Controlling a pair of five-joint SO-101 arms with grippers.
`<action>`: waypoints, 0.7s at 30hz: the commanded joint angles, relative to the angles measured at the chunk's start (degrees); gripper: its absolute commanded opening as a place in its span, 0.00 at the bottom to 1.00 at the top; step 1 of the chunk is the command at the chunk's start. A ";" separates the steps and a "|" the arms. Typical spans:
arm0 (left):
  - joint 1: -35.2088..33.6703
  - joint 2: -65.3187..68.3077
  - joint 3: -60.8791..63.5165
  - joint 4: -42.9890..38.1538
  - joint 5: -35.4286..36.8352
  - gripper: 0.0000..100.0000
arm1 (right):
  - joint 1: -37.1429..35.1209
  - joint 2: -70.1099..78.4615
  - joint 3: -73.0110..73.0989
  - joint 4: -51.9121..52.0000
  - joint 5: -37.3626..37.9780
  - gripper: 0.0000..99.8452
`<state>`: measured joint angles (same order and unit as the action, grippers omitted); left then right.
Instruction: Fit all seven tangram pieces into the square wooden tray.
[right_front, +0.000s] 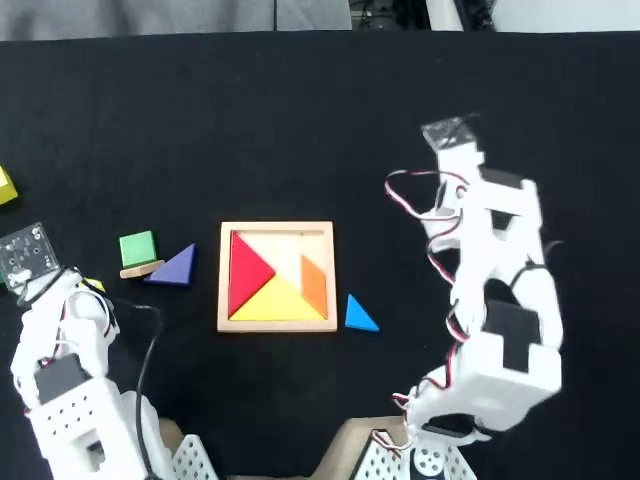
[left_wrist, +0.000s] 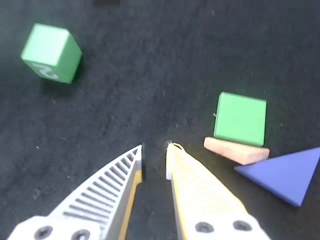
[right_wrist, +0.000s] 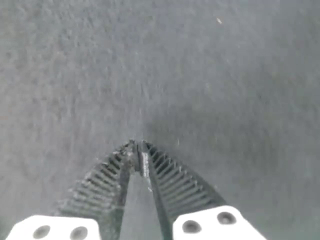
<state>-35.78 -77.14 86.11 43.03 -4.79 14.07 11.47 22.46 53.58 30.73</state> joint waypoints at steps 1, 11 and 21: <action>1.10 -4.48 0.92 0.53 -0.53 0.10 | 0.18 3.47 -0.48 -3.69 2.81 0.01; 0.66 -9.93 1.89 3.69 -0.53 0.10 | 8.18 10.24 -6.64 -0.79 5.27 0.01; 0.66 -10.02 2.15 3.69 -0.53 0.10 | 21.45 19.12 -12.44 -0.70 15.30 0.01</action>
<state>-35.43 -86.64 88.31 46.64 -4.88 24.53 26.33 13.76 52.88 44.79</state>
